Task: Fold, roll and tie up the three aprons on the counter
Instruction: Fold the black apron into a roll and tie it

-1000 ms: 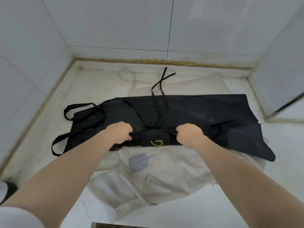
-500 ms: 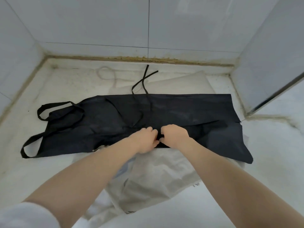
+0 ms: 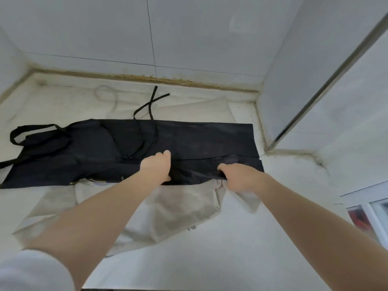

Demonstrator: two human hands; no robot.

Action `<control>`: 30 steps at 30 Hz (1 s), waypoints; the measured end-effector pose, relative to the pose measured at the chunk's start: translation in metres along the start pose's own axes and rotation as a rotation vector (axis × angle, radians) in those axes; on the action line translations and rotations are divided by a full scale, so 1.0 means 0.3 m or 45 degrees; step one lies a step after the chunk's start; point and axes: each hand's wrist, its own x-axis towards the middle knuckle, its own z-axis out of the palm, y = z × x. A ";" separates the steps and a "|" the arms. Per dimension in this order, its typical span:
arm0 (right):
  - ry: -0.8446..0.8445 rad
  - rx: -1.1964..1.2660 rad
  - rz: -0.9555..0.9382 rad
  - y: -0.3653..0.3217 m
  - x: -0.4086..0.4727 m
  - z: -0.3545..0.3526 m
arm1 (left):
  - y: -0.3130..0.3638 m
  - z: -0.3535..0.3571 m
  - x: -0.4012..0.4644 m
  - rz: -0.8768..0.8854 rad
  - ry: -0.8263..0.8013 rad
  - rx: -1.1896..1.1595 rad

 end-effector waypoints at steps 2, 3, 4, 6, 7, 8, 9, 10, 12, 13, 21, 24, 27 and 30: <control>0.024 0.087 -0.024 0.043 -0.001 0.011 | 0.070 -0.010 0.001 0.213 0.070 -0.022; 0.019 0.118 -0.048 0.056 -0.004 0.015 | 0.114 -0.008 0.002 0.311 0.038 -0.095; 0.018 0.130 -0.072 0.066 -0.002 0.018 | 0.158 -0.005 0.004 0.377 -0.007 -0.178; 0.012 0.090 -0.134 0.064 0.000 0.009 | 0.218 0.005 0.009 0.432 -0.021 -0.368; 0.003 0.065 -0.177 0.071 0.000 0.004 | 0.241 0.012 0.014 0.430 -0.024 -0.440; -0.015 0.043 -0.206 0.080 0.000 -0.004 | 0.250 0.018 0.020 0.419 -0.029 -0.478; -0.030 0.036 -0.218 0.091 0.003 -0.013 | 0.242 0.023 0.023 0.387 -0.060 -0.517; -0.039 0.025 -0.213 0.119 0.003 -0.024 | 0.244 0.027 0.026 0.348 -0.105 -0.593; -0.057 0.017 -0.168 0.171 0.001 -0.057 | 0.235 0.025 0.031 0.273 -0.202 -0.755; -0.081 0.029 -0.139 0.197 -0.001 -0.078 | 0.233 0.017 0.034 0.251 -0.234 -0.775; -0.056 -0.001 0.256 0.215 0.104 -0.082 | 0.228 -0.010 0.087 0.294 -0.140 -0.348; 0.155 -0.259 0.436 0.132 0.110 -0.053 | 0.214 0.004 0.112 0.268 -0.006 -0.192; 0.534 -0.483 0.163 0.044 0.118 -0.015 | 0.198 0.010 0.130 0.250 -0.021 -0.377; 0.612 -0.394 -0.281 -0.045 0.155 0.033 | 0.172 0.020 0.145 0.328 0.043 -0.534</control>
